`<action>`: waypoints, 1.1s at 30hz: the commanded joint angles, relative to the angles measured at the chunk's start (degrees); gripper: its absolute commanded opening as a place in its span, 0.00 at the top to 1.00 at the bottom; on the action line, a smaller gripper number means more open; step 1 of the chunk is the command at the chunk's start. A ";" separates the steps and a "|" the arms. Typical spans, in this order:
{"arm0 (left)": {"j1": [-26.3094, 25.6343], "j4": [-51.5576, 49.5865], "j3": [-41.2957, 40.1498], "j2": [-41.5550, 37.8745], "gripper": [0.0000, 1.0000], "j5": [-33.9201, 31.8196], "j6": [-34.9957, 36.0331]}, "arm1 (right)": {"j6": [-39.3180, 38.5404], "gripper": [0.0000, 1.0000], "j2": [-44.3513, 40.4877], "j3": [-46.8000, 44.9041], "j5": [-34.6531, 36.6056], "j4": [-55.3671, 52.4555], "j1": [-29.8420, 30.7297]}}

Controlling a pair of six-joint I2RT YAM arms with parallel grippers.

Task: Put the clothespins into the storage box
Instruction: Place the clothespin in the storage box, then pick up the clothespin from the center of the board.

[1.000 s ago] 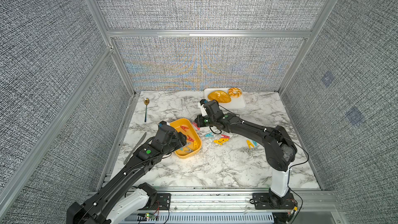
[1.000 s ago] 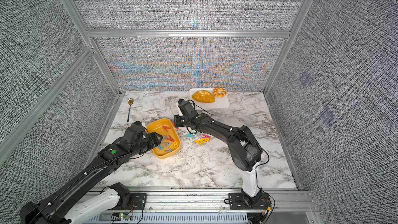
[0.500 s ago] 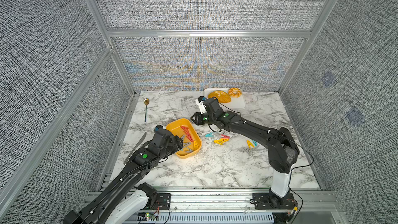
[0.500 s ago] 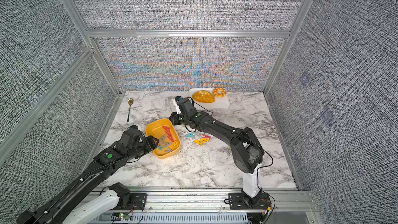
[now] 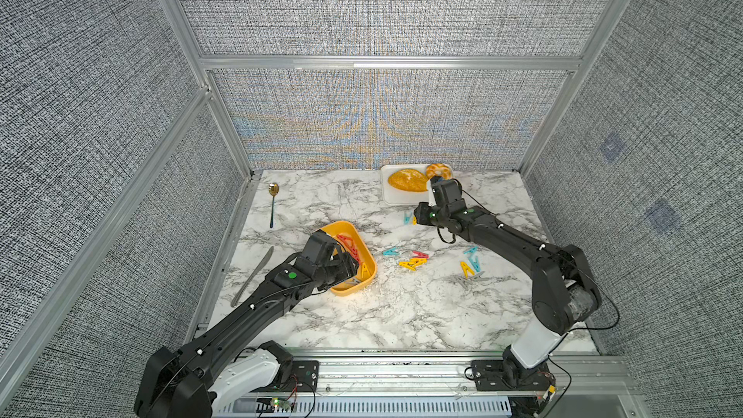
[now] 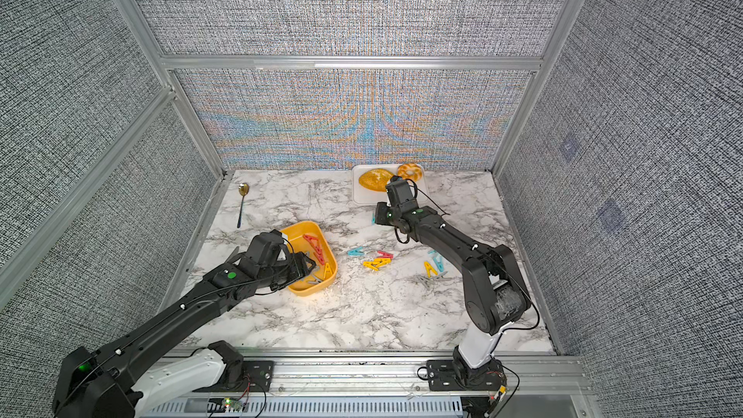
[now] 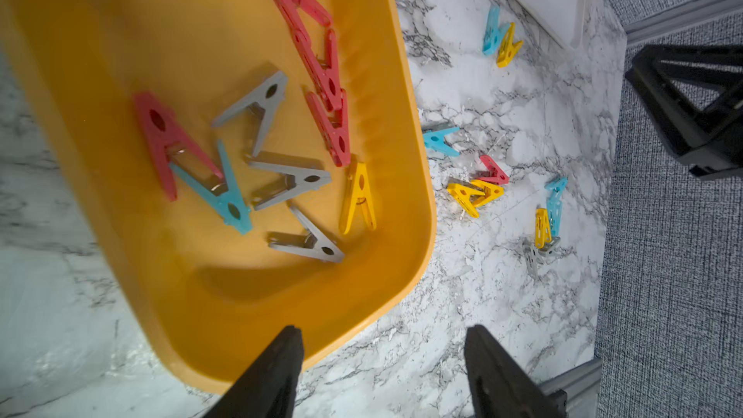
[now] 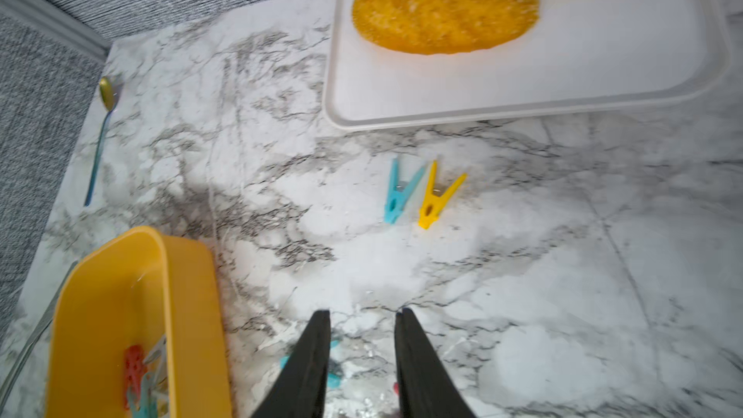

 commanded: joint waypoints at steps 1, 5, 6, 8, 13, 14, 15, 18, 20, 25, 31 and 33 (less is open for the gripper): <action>-2.31 5.11 -0.61 1.61 0.31 0.43 -1.91 | 0.33 0.63 1.42 0.54 1.66 -0.38 -2.01; -5.65 8.13 -1.16 3.89 0.32 -0.65 -3.54 | 0.09 0.63 7.24 5.68 1.45 -2.33 -3.10; -6.27 8.62 -1.12 4.52 0.32 -0.81 -3.80 | 0.07 0.63 8.88 7.17 1.88 -2.78 -3.26; -7.03 9.04 -1.20 5.19 0.32 -0.98 -3.92 | 0.07 0.63 11.78 9.81 2.56 -3.37 -3.40; -7.49 9.78 -2.69 4.53 0.33 -1.69 -4.48 | -0.06 0.63 18.95 16.45 3.94 -5.65 -3.73; -7.50 9.84 -2.92 4.29 0.33 -1.93 -4.48 | -0.19 0.63 20.12 17.59 4.19 -6.12 -3.75; -7.43 9.77 -3.20 3.88 0.32 -2.12 -4.55 | -0.20 0.63 21.33 18.89 4.47 -6.73 -3.76; -7.56 9.24 -3.53 3.19 0.32 -2.58 -4.30 | -0.24 0.63 23.93 21.31 5.17 -7.82 -3.74; -7.52 8.46 -3.44 2.79 0.32 -2.80 -4.00 | -0.20 0.64 25.03 21.98 5.54 -8.35 -3.80; -7.50 7.90 -4.10 1.59 0.32 -3.63 -4.09 | -0.80 0.64 27.28 23.12 6.60 -8.94 -3.82; -7.50 7.99 -5.03 1.00 0.32 -3.28 -4.27 | -0.62 0.66 30.12 24.93 6.69 -9.47 -3.79; -7.50 7.99 -5.81 0.24 0.31 -3.36 -4.69 | -0.68 0.66 30.67 25.47 6.78 -9.47 -3.81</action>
